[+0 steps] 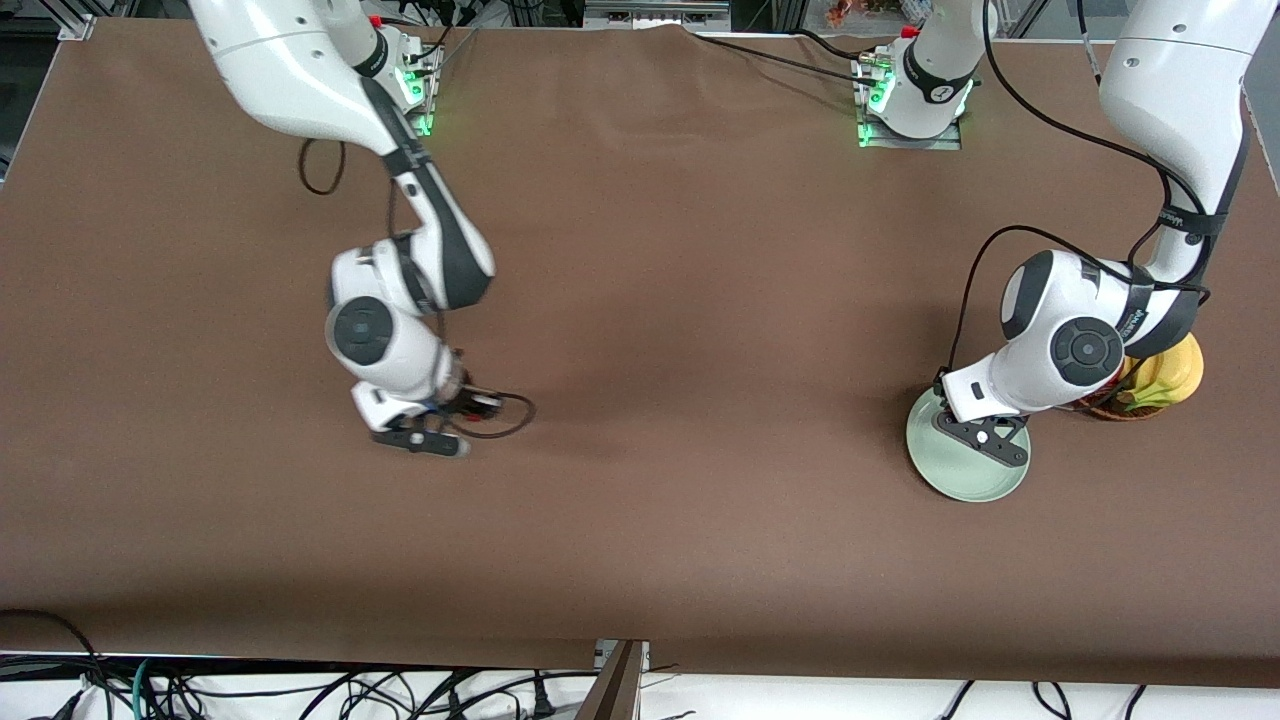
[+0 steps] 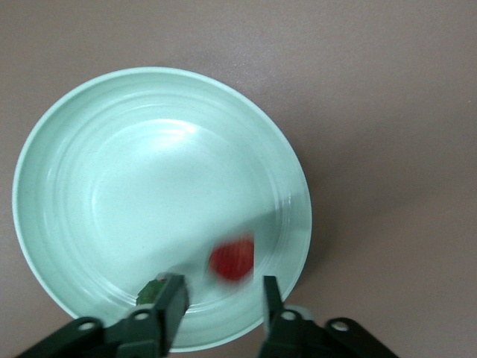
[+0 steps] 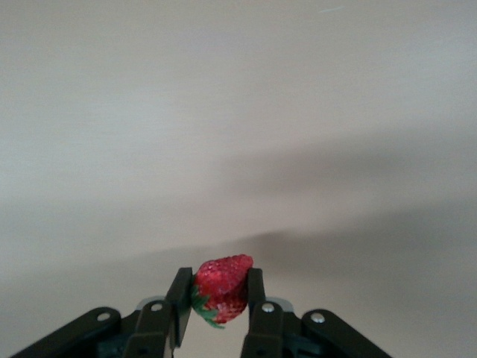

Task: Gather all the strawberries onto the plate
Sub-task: 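Place the strawberry on the plate while the right gripper carries the last one, then lower the last strawberry mid-table and open the right gripper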

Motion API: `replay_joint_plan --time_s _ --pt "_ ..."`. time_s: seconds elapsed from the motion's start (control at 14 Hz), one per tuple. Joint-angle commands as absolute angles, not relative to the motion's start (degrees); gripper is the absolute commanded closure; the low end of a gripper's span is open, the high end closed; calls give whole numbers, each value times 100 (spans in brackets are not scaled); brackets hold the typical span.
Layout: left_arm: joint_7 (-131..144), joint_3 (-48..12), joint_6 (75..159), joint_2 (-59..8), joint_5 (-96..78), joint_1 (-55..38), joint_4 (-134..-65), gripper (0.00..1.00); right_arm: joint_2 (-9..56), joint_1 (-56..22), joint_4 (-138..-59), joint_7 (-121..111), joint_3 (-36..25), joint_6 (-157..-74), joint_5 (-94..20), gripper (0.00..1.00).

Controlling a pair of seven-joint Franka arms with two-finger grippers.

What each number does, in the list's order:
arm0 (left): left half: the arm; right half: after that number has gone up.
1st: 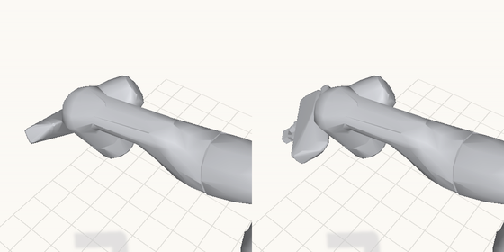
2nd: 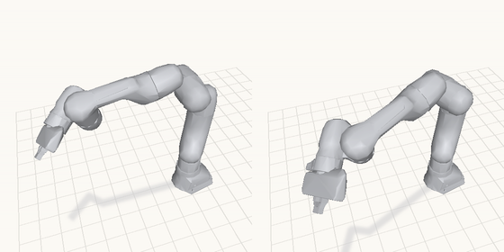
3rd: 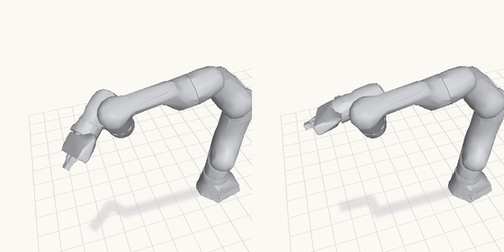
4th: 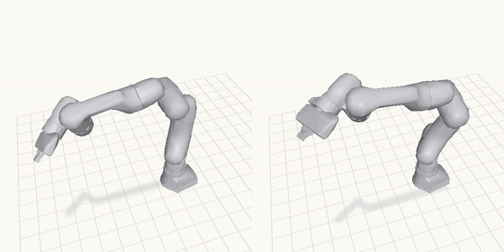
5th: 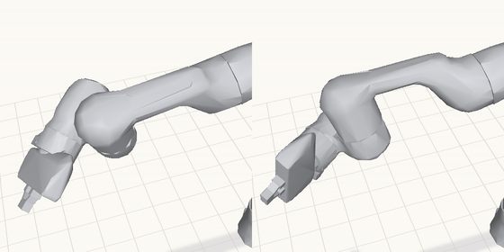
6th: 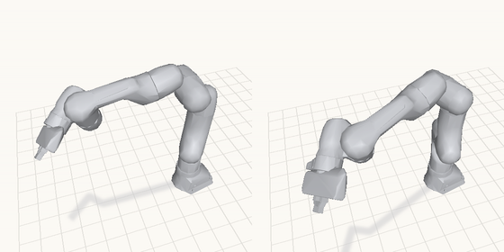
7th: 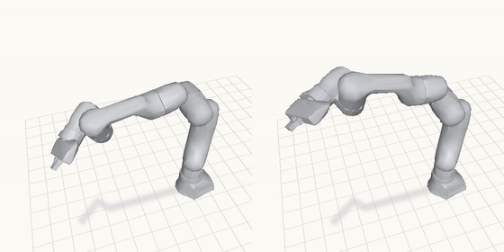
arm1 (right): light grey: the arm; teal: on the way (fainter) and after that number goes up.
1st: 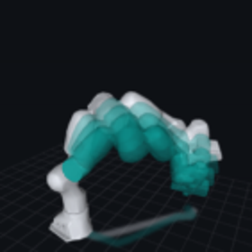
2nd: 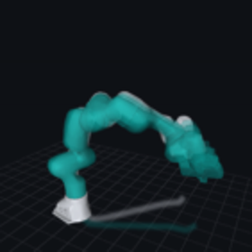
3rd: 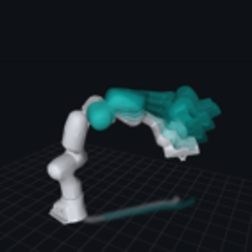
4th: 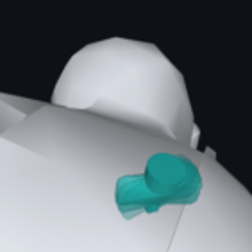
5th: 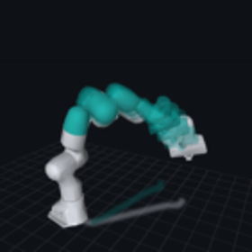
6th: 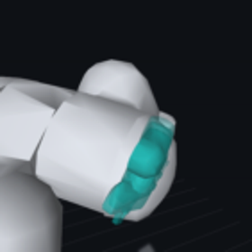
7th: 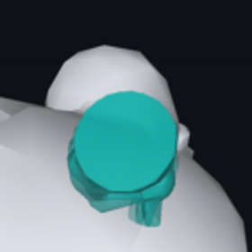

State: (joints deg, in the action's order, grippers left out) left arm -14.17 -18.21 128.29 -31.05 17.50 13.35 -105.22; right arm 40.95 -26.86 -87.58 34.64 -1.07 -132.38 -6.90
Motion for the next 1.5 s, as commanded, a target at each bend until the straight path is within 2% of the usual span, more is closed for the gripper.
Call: replay_joint_plan --time_s 0.0,0.21,0.57,0.64,0.71,0.78,0.93,1.14,1.42 --pt "-1538 -1898 12806 -3120 1846 1406 -10415 0 5069 -3240 -7298 4645 26 -13210 -738 92" --pt "-1459 -1951 12762 -3059 1775 1406 -10415 0 5483 -3962 -6663 5666 26 -13708 -729 91" --pt "-793 -2276 12297 -2821 1012 1389 -10258 0 6098 -4613 -6311 5862 298 -14975 -738 89" --pt "-530 -2372 12226 -2821 1002 1380 -10231 0 6221 -4771 -6258 5958 299 -15133 -738 80" --pt "-197 -2469 12217 -2821 985 1380 -10230 0 6257 -4868 -6249 6037 281 -15248 -730 56" --pt "146 -2557 12217 -2821 984 1371 -10239 0 6249 -4895 -6258 6029 264 -15232 -686 1" --pt "578 -2698 12225 -2830 984 1345 -10230 0 6162 -4843 -6258 5942 185 -15075 -668 0" --pt "905 -2725 12261 -2848 653 1345 -10230 0 5663 -4747 -6109 5198 -263 -13699 -668 0" --pt "1561 -2725 12313 -2865 123 1118 -10248 0 4984 -3843 -6108 3678 -228 -12255 -694 0"
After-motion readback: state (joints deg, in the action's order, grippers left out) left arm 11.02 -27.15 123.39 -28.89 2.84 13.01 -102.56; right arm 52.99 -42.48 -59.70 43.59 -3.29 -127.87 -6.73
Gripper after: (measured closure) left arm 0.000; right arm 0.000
